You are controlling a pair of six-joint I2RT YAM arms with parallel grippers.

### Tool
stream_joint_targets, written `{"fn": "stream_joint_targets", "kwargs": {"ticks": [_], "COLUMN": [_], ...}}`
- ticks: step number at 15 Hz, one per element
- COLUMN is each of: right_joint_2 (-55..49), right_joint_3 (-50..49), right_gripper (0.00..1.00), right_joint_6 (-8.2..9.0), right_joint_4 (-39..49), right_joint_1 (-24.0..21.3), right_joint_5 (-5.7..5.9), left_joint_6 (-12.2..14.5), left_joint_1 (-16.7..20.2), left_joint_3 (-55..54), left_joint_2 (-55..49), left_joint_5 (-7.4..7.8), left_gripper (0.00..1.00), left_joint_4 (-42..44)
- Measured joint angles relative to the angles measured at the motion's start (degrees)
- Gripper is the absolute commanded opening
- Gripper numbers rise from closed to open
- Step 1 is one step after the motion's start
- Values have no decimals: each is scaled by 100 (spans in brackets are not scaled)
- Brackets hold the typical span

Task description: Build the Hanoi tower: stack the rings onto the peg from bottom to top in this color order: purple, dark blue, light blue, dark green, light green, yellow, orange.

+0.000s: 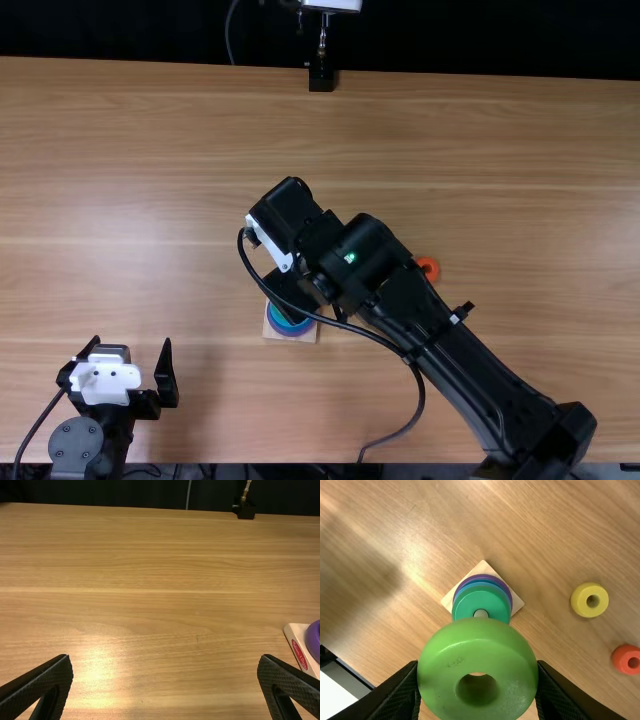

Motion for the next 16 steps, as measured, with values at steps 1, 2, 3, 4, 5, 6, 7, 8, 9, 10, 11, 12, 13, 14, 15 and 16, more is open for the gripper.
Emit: {"fn": "stream_joint_targets", "kwargs": {"ticks": [1,2,3,4,5,6,7,8,9,10,11,12,13,14,15,16], "right_joint_2": [111,229,289,291,291,291,291,291,293,291,291,291,291,291,293,291], "right_joint_3": [0,-2,-4,-7,-7,-4,-7,-7,-4,-7,-4,-4,37,129,210,236], "right_gripper": [0,0,0,2,74,100,100,100,100,100,100,100,100,100,100,100], "right_joint_6": [0,2,0,2,0,2,2,4,2,4,2,4,2,2,4,11], "right_joint_4": [-11,-20,-17,-13,-17,-55,-81,-57,-7,17,28,31,28,48,120,326], "right_joint_1": [2,0,0,2,2,0,2,2,2,2,0,0,0,0,0,-20], "right_joint_5": [2,2,4,2,0,4,7,28,42,46,46,48,48,48,46,50], "left_joint_6": [-2,2,0,0,-2,0,-2,-2,-2,0,0,0,0,0,0,-2], "left_joint_1": [0,0,0,-2,-2,0,0,0,0,0,0,0,0,0,0,-2], "left_joint_3": [0,0,0,0,0,0,0,0,0,0,0,0,0,0,0,0], "left_joint_2": [0,0,0,0,0,2,0,0,0,0,2,0,0,0,0,0], "left_joint_5": [2,-2,0,2,0,0,0,0,-2,0,-2,0,2,-2,0,0], "left_gripper": [100,100,100,100,100,100,100,100,100,100,100,100,100,100,100,100], "left_joint_4": [0,2,2,0,0,0,0,-2,0,0,0,0,0,2,0,2]}}
